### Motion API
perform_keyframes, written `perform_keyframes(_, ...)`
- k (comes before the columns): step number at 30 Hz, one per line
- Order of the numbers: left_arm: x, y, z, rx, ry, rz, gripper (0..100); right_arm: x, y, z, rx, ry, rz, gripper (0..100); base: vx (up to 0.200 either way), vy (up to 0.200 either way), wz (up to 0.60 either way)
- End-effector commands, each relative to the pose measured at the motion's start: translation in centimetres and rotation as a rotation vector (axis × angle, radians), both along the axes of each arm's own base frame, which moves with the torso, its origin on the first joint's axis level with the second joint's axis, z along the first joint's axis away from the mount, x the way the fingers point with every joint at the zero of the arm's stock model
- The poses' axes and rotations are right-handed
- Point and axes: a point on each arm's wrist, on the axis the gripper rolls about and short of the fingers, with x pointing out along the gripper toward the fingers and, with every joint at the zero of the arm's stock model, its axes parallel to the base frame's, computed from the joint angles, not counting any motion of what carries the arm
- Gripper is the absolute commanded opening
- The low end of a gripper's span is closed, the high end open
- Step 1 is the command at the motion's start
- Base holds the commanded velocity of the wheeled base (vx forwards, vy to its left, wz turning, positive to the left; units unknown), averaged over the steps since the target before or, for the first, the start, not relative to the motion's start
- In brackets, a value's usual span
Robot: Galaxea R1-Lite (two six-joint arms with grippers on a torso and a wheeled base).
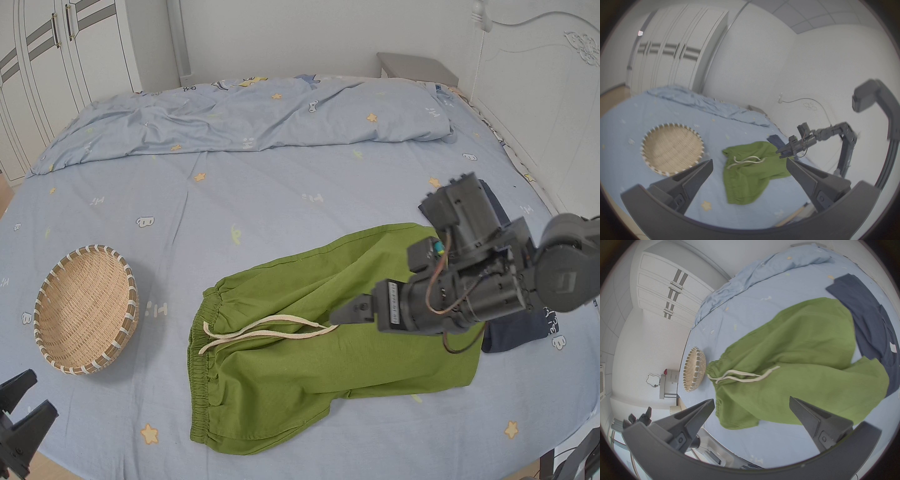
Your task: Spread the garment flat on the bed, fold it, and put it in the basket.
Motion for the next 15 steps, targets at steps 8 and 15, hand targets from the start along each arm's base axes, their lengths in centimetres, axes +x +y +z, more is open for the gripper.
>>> perform_keyframes(8, 10.6, -1.1, -8.3, -0.18, 0.691, -0.345, 100, -3.9, -12.6, -0.8, 0.111, -0.192, -0.234, 100, 0.0, 0.0, 0.0)
perform_keyframes(15, 12.5, -1.1, -11.6, -0.148, 0.872, -0.347, 100, -3.7, -12.6, -0.8, 0.123, -0.226, -0.226, 100, 0.0, 0.0, 0.0)
